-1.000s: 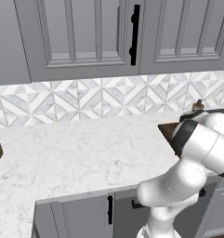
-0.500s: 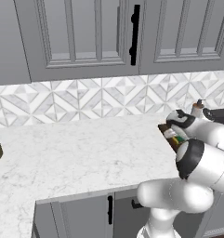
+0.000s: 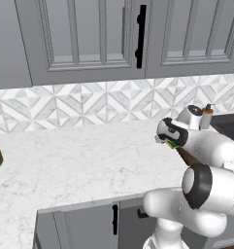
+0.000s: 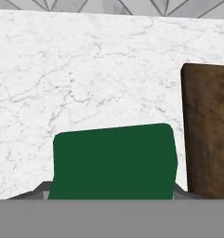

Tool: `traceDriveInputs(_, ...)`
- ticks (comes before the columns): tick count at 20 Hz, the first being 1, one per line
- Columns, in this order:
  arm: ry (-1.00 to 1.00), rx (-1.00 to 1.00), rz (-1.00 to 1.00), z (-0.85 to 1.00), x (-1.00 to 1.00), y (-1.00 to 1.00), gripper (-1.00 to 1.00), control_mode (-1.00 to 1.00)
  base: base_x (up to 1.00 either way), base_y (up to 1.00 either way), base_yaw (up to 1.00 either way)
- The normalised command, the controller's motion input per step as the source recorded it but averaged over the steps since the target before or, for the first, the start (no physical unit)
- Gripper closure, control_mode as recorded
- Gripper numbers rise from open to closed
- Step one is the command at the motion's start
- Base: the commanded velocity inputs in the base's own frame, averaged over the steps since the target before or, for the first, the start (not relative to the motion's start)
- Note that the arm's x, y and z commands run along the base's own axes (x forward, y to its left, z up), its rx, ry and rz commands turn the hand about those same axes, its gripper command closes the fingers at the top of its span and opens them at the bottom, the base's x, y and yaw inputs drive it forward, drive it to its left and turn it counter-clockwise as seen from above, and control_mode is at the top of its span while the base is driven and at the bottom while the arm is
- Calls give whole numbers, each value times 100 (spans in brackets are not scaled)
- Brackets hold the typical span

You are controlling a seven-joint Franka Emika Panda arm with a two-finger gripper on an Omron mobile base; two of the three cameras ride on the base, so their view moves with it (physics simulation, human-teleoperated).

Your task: Pick up the sponge from the counter and clean the cutting board by briefly scrubbing or pressing down on the cutting board. Once finished, release the sponge.

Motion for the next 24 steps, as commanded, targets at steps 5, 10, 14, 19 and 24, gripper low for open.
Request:
traceDriveInputs(5, 0, -2, 0, -41, 0, 18, 100, -100, 0, 0, 0)
traceDriveInputs(10, 1, 0, 0, -5, 0, 24, -100, -100, 0, 0, 0)
traceDriveInputs(14, 5, 0, 0, 0, 0, 26, -100, -100, 0, 0, 0)
traceDriveInputs(19, 3, 0, 0, -15, 4, 5, -100, -100, 0, 0, 0)
traceDriveInputs(24, 0, 0, 0, -8, 1, 2, -100, -100, 0, 0, 0)
